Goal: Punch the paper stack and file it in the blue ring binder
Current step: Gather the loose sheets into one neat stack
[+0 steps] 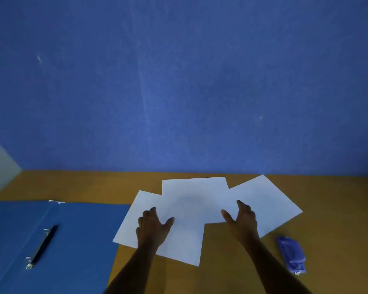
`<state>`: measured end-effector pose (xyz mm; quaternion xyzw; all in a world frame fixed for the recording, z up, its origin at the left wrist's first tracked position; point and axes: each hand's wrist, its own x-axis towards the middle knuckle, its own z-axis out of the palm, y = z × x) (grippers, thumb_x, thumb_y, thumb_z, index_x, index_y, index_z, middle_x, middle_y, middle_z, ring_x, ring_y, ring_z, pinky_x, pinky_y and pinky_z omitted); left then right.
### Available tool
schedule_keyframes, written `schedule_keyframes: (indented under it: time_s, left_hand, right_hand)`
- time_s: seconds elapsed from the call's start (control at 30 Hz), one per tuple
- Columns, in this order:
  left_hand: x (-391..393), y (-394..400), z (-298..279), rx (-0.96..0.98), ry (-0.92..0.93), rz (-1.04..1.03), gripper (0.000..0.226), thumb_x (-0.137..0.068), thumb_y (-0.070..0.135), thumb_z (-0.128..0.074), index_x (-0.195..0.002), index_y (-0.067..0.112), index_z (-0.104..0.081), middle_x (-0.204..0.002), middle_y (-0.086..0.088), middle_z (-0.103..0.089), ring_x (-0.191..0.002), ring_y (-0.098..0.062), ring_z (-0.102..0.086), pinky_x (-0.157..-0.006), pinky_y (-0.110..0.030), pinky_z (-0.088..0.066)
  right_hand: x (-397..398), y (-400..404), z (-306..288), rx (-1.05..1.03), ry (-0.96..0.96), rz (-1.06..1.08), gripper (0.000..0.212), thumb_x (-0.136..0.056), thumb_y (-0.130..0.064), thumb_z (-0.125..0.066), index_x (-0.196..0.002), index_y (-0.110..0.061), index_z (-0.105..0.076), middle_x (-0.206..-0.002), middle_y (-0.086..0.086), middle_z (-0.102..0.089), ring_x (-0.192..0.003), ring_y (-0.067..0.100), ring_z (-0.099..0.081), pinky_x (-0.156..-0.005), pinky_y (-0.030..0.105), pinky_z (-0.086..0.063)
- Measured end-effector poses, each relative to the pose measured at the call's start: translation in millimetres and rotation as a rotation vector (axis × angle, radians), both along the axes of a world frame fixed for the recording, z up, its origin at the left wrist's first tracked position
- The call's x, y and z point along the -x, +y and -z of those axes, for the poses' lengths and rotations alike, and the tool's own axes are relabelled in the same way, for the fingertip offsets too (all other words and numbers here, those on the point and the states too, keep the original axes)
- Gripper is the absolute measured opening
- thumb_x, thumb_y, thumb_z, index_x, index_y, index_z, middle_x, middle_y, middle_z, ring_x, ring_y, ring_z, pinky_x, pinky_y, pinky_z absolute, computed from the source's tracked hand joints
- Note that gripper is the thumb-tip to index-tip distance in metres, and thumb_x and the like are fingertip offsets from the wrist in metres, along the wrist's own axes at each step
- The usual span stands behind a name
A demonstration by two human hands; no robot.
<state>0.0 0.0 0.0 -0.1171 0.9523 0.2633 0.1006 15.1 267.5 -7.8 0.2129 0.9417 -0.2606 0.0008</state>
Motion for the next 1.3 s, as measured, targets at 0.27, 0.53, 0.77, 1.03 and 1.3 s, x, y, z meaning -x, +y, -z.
schedule_keyframes:
  time_s: [0.27, 0.53, 0.77, 1.03, 1.3]
  left_hand:
    - [37, 9, 21, 0.026, -0.093, -0.046, 0.082, -0.08, 0.067, -0.061, -0.141, 0.017, -0.039, -0.142, -0.005, -0.047, -0.131, -0.027, -0.046, -0.103, -0.043, -0.046]
    - [50, 25, 36, 0.014, -0.125, -0.141, 0.083, -0.076, 0.063, -0.069, -0.138, 0.016, -0.038, -0.14, -0.006, -0.046, -0.13, -0.027, -0.046, -0.103, -0.043, -0.046]
    - [52, 27, 44, -0.044, -0.106, -0.203, 0.075, -0.074, 0.057, -0.074, -0.131, 0.018, -0.044, -0.133, -0.004, -0.051, -0.125, -0.028, -0.049, -0.102, -0.046, -0.046]
    - [56, 26, 42, -0.213, -0.069, -0.3, 0.052, -0.077, 0.038, -0.079, -0.113, 0.018, -0.047, -0.115, -0.005, -0.062, -0.101, -0.027, -0.06, -0.091, -0.046, -0.052]
    - [57, 25, 25, -0.464, 0.27, -0.214, 0.019, -0.091, 0.012, -0.066, -0.11, 0.012, -0.068, -0.108, -0.004, -0.073, -0.094, -0.023, -0.066, -0.086, -0.034, -0.054]
  right_hand:
    - [42, 25, 12, 0.202, -0.073, 0.192, 0.071, -0.086, -0.051, -0.066, -0.14, -0.008, -0.048, -0.14, 0.015, -0.055, -0.128, 0.033, -0.053, -0.105, 0.047, -0.046]
    - [59, 35, 37, 0.33, -0.179, 0.264, 0.074, -0.085, -0.047, -0.07, -0.139, -0.001, -0.048, -0.136, 0.017, -0.06, -0.125, 0.035, -0.056, -0.107, 0.045, -0.045]
    - [60, 33, 41, 0.314, -0.186, 0.268, 0.064, -0.084, -0.051, -0.068, -0.13, -0.008, -0.059, -0.132, 0.01, -0.064, -0.122, 0.03, -0.058, -0.108, 0.044, -0.044]
    - [62, 34, 39, 0.315, -0.212, 0.232, 0.053, -0.083, -0.055, -0.068, -0.118, -0.015, -0.07, -0.126, 0.006, -0.068, -0.117, 0.028, -0.06, -0.103, 0.047, -0.046]
    - [58, 36, 29, 0.407, -0.193, 0.164, 0.045, -0.084, -0.035, -0.075, -0.118, -0.007, -0.067, -0.124, 0.012, -0.067, -0.113, 0.029, -0.062, -0.098, 0.038, -0.049]
